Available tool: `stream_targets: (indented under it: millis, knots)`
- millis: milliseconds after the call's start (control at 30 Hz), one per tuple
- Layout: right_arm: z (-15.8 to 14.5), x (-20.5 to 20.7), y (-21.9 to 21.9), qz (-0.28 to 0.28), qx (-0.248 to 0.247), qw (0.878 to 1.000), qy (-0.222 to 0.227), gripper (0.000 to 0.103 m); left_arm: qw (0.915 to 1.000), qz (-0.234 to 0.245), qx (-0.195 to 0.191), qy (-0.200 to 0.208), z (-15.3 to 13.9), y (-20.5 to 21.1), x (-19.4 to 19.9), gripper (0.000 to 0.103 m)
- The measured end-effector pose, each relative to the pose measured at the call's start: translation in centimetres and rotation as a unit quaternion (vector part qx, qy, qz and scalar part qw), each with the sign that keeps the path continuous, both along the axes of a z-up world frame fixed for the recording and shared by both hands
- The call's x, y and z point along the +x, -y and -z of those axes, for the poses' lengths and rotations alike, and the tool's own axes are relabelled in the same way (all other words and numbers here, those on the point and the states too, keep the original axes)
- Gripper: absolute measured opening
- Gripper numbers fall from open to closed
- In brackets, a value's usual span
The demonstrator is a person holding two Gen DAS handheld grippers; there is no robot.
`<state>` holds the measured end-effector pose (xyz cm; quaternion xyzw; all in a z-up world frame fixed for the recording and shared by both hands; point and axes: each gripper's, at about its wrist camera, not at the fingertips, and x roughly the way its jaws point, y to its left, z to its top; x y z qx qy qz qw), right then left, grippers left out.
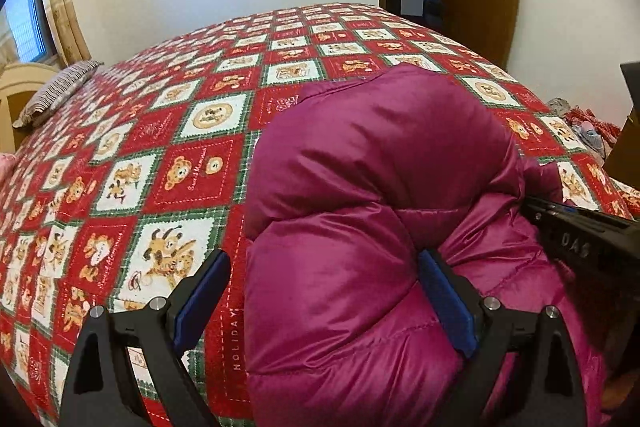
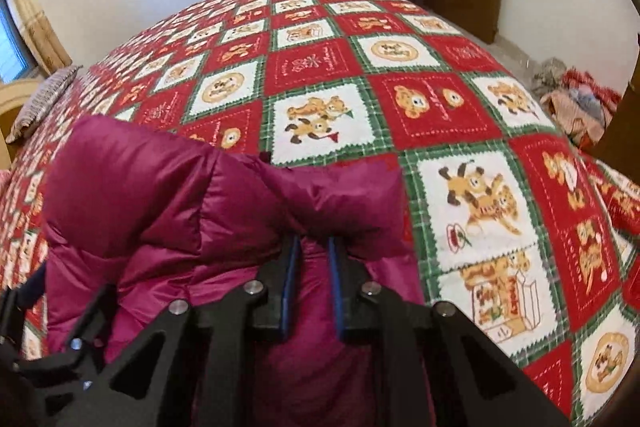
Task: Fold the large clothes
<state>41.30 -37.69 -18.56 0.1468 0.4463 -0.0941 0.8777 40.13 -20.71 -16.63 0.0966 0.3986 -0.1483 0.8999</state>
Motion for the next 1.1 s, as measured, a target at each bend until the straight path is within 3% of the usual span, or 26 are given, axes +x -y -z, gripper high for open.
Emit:
stream_targets:
  millis: [233,367,633,767,933,1100]
  knots:
    - [0.5,-0.5,0.5,-0.007,0.013,1.0,0.019,0.015,0.9995,0.013,-0.005,-0.03,-1.6,0.2,1.3,0.095]
    - [0.6,-0.9,0.8,-0.007,0.032,0.999,0.033,0.015,0.9999,0.005,-0.011,-0.005,-3.3,0.5,3.1,0.095]
    - [0.9,-0.8,1.6,-0.01,0.07,0.997,0.043,0.015,0.9977,-0.009,-0.017,-0.065,0.2,2.1,8.8,0.102]
    - [1.3,-0.7,2.5,-0.011,0.103,0.993,0.054,0.015,0.9981,-0.019,-0.022,-0.054,1.7,2.1,8.9,0.103]
    - [1.2,-0.8,2.4,-0.01,0.106,0.993,0.055,0.015,0.9989,-0.012,0.044,-0.007,1.2,3.7,7.8,0.103]
    - [-0.4,-3.3,3.9,-0.017,0.133,0.989,0.066,0.018,0.9991,0.028,0.025,-0.021,-1.1,0.8,5.9,0.102]
